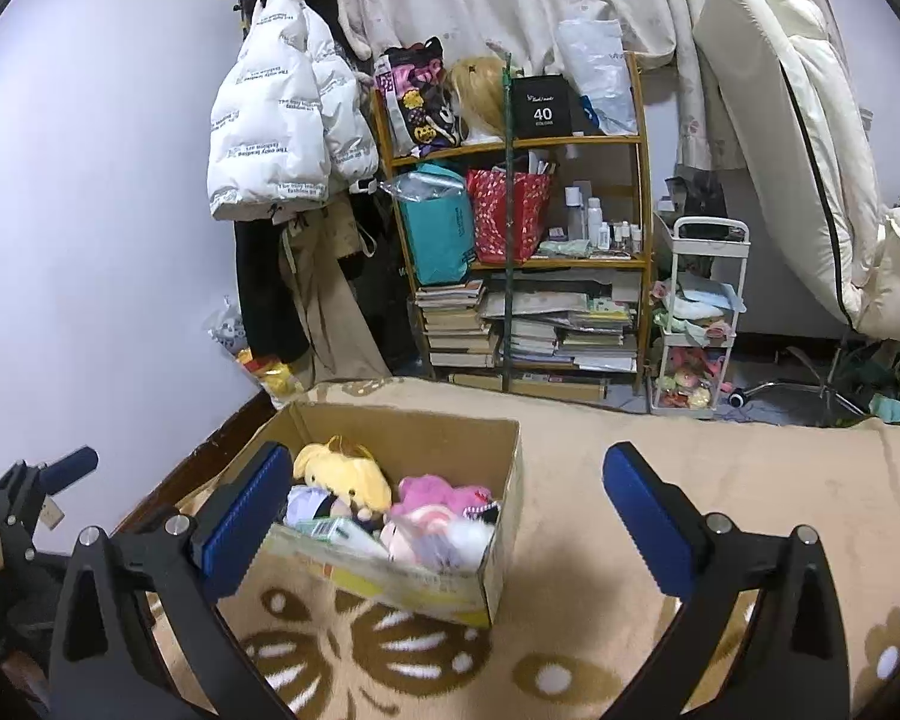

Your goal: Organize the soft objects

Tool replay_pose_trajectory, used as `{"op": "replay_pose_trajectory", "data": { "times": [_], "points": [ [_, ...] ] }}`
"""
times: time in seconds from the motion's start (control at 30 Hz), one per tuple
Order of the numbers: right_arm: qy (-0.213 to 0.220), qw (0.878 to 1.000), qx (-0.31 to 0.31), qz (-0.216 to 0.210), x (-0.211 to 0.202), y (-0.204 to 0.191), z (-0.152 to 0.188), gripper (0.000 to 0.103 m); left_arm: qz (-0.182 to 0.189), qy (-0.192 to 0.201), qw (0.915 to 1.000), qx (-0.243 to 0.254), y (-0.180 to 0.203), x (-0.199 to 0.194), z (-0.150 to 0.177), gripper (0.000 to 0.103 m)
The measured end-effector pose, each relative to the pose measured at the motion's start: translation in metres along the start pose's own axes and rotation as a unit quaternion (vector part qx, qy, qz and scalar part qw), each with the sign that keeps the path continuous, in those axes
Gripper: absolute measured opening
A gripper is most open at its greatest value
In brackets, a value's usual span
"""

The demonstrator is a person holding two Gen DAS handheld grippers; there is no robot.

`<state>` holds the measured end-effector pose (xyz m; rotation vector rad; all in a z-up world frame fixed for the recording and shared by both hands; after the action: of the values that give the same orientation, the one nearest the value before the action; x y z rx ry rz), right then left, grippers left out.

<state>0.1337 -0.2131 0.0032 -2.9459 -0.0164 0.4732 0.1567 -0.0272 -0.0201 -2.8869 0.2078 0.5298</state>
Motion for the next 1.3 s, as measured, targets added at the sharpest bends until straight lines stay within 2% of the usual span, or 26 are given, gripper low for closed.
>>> {"op": "replay_pose_trajectory", "data": {
  "times": [0.27,0.5,0.97,1.3],
  "points": [
    [-0.002,1.0,-0.029,0.011,-0.036,-0.007,0.0,0.103,-0.027,0.01,0.9995,-0.008,-0.025,-0.026,-0.007,0.1],
    [0.0,0.999,-0.034,0.022,-0.058,-0.006,0.001,0.103,-0.033,0.014,0.9991,-0.024,-0.042,-0.051,-0.014,0.1],
    [0.018,0.998,-0.01,0.054,-0.093,0.014,0.003,0.103,-0.037,0.015,0.9992,0.005,-0.035,-0.082,0.003,0.1],
    [0.011,0.998,-0.02,0.058,-0.091,0.009,0.02,0.103,-0.043,0.021,0.9988,0.008,-0.035,-0.091,0.013,0.1]
  ]
}}
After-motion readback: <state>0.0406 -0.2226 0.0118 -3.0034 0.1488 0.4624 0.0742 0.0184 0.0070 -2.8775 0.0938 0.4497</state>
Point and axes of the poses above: each gripper's, at about its wrist camera, not at the fingertips, and x roughly the way its jaws point, y to its right, z to its underside, the point moved 9 cm from there along x, roughly the way its jaws point, and after that the axes turned 12 degrees about y, right-handed, at the moved point
